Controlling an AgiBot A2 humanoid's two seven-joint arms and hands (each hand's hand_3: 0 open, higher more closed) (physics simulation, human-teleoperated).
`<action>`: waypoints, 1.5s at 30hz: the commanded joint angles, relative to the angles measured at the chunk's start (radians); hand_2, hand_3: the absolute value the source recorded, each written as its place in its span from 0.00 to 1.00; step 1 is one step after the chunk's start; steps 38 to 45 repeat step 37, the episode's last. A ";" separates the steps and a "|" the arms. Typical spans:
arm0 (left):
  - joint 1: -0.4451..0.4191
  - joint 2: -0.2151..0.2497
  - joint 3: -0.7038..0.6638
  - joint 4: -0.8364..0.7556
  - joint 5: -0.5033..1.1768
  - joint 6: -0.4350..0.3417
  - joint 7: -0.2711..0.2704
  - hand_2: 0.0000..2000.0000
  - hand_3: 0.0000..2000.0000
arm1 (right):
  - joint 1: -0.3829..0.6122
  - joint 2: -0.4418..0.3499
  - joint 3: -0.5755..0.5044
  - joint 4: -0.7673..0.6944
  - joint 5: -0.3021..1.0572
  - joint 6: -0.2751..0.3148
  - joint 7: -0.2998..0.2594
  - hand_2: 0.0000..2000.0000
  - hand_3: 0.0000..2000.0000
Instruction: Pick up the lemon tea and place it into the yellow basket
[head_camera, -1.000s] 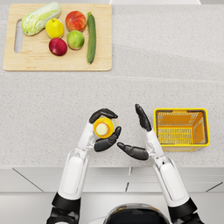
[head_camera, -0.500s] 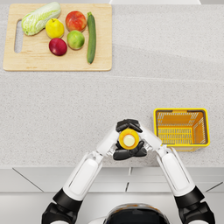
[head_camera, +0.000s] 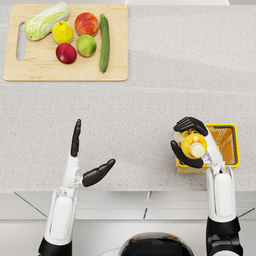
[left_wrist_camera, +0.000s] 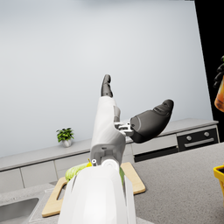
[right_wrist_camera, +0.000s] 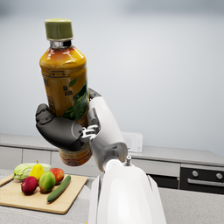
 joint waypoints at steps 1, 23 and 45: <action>-0.018 0.001 -0.089 0.044 0.000 0.000 0.000 0.00 0.00 | -0.063 -0.009 -0.165 -0.016 0.000 0.002 -0.001 1.00 1.00; 0.416 0.022 -0.109 0.330 0.000 0.001 0.000 0.00 0.00 | 0.063 0.019 -0.211 -0.002 -0.001 -0.310 -0.024 0.00 0.00; 0.376 0.027 -0.117 0.329 -0.001 0.001 0.000 0.00 0.00 | 0.030 0.012 -0.212 -0.005 -0.001 -0.318 -0.007 0.00 0.00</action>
